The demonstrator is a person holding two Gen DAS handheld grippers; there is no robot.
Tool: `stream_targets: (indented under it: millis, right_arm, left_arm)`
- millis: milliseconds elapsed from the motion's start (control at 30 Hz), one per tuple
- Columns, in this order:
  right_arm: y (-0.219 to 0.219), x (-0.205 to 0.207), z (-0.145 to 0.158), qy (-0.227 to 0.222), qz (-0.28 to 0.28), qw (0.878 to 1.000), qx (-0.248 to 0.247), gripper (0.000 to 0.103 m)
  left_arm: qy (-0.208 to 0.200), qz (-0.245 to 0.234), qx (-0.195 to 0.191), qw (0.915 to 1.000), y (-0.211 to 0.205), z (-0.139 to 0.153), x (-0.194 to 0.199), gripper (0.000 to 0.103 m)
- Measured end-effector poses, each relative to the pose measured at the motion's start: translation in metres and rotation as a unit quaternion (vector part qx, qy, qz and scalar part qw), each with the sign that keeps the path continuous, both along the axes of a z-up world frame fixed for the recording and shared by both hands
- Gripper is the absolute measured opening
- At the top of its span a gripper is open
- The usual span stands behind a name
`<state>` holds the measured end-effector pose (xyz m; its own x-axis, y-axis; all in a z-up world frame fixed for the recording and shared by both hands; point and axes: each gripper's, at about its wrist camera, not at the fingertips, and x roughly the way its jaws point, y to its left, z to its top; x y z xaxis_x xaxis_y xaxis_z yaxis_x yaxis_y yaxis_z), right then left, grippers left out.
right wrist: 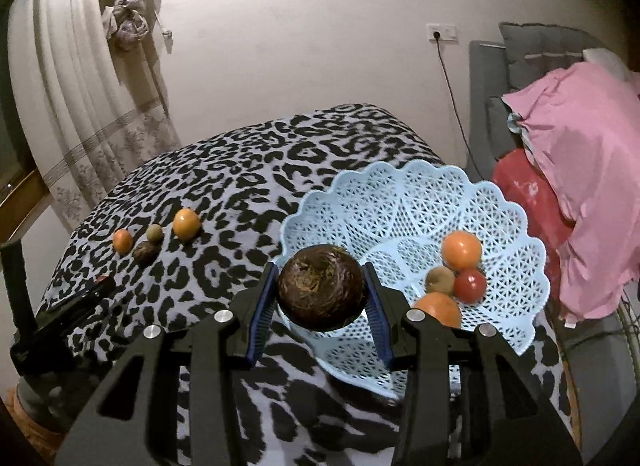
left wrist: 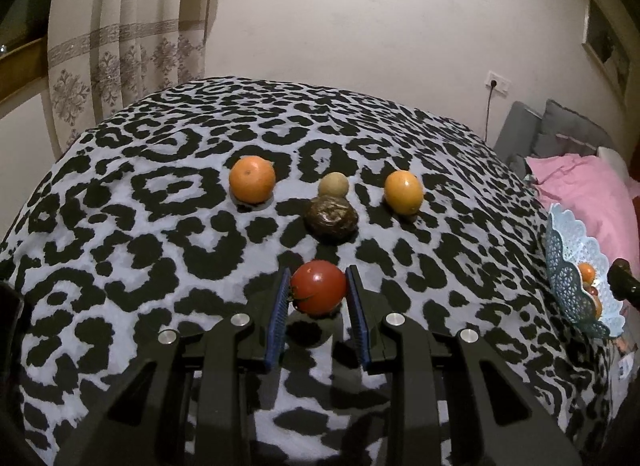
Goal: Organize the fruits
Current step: 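Carry the brown passion fruit into the blue basket and open the right gripper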
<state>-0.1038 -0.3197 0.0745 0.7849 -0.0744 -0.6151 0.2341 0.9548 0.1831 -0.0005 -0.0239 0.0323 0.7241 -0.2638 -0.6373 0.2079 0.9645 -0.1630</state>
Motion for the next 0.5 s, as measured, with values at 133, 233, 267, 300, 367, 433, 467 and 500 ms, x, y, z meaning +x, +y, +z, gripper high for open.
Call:
stream_targets:
  millis: [133,233,267,300,367,433,467,500]
  right_arm:
    - [-0.008,-0.003,-0.007,0.004,-0.007,1.0,0.013,0.043]
    - [-0.014,-0.006,-0.009,0.002,-0.01,1.0,0.02,0.05]
    - [-0.016,-0.006,-0.009,0.001,-0.011,1.0,0.022,0.054]
    - [-0.018,-0.008,-0.01,-0.001,-0.013,1.0,0.021,0.057]
    - [-0.02,-0.01,-0.01,-0.003,-0.015,1.0,0.023,0.057]
    - [-0.025,-0.013,-0.011,-0.009,-0.02,0.999,0.025,0.057]
    - [-0.026,-0.015,-0.011,-0.012,-0.022,0.999,0.026,0.057]
    - [-0.029,-0.017,-0.01,-0.018,-0.028,0.999,0.025,0.057]
  left_arm:
    - [-0.001,-0.008,0.007,0.9999,-0.009,0.002,-0.004,0.028]
    - [-0.002,-0.013,0.01,0.9999,-0.015,0.003,-0.006,0.028]
    - [-0.003,-0.016,0.012,0.9998,-0.018,0.004,-0.007,0.028]
    - [-0.004,-0.017,0.013,0.9998,-0.021,0.005,-0.007,0.028]
    - [-0.006,-0.022,0.015,0.9996,-0.026,0.007,-0.008,0.028]
    - [-0.006,-0.028,0.015,0.9995,-0.031,0.009,-0.009,0.028]
    - [-0.004,-0.031,0.014,0.9994,-0.034,0.01,-0.01,0.028]
    - [-0.003,-0.035,0.013,0.9993,-0.037,0.011,-0.011,0.028]
